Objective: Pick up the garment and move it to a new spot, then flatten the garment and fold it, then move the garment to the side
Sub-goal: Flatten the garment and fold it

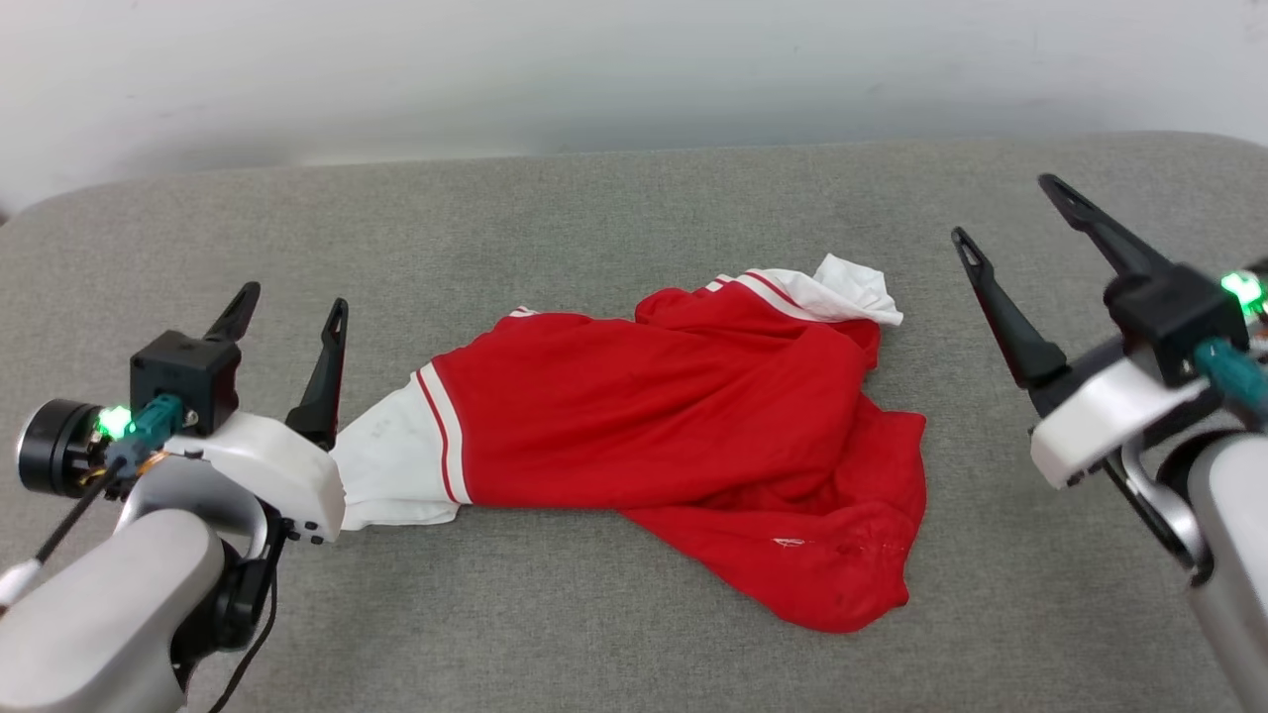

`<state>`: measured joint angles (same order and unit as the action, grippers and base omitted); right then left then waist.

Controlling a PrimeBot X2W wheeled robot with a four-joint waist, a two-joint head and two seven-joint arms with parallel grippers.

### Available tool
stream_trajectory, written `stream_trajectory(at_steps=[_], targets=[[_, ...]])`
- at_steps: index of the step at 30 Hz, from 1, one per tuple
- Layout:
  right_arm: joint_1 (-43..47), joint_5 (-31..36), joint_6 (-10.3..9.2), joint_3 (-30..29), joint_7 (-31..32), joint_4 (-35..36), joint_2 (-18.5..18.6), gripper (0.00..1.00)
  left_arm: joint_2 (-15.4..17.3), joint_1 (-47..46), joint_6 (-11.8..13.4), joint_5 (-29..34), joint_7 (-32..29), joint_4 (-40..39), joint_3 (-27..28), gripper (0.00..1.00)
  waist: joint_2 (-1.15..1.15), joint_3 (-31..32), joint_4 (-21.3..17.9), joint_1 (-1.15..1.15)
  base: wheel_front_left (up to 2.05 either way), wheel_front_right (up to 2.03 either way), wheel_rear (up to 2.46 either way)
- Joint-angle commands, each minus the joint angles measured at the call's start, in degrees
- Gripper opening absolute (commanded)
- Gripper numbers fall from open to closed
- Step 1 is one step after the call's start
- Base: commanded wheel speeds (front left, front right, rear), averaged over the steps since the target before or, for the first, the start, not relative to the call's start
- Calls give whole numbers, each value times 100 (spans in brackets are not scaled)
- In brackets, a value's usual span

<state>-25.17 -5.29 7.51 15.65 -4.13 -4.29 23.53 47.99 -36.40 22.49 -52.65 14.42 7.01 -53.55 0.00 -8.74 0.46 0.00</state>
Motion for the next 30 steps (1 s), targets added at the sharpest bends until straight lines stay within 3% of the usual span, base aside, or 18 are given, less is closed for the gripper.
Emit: stream_trajectory(at_steps=[1,6,11,14,19,25,30], targets=[[-354,-391,-5,357,397,0,275,100,11,242,276,132,63,-267,210,100,0,-13,29,0,0,0,0],[-1174,-1688,-4,1542,1733,-124,1076,100,-175,834,867,684,85,-925,909,100,0,-110,127,0,0,0,0],[-1900,-3104,-5,2866,3252,-241,1698,100,-586,1511,1190,1384,83,-1346,1625,100,0,-259,235,0,0,0,0],[-2244,-3660,-4,3414,3820,-429,1828,100,-943,1950,1329,1798,77,-1524,2096,100,0,-381,284,0,0,0,0],[-2717,-4133,-4,4066,4256,-960,1718,100,-1523,2574,1233,2406,78,-1730,2749,100,0,-606,397,0,0,0,0],[-2933,-4415,-4,4734,4249,-1766,1357,100,-2207,2950,823,2964,78,-1726,3239,100,0,-872,581,0,0,0,0],[-2589,-4641,5,5492,4222,-2282,1041,100,-2640,3045,449,3281,79,-1605,3545,100,0,-989,659,0,0,0,0]])
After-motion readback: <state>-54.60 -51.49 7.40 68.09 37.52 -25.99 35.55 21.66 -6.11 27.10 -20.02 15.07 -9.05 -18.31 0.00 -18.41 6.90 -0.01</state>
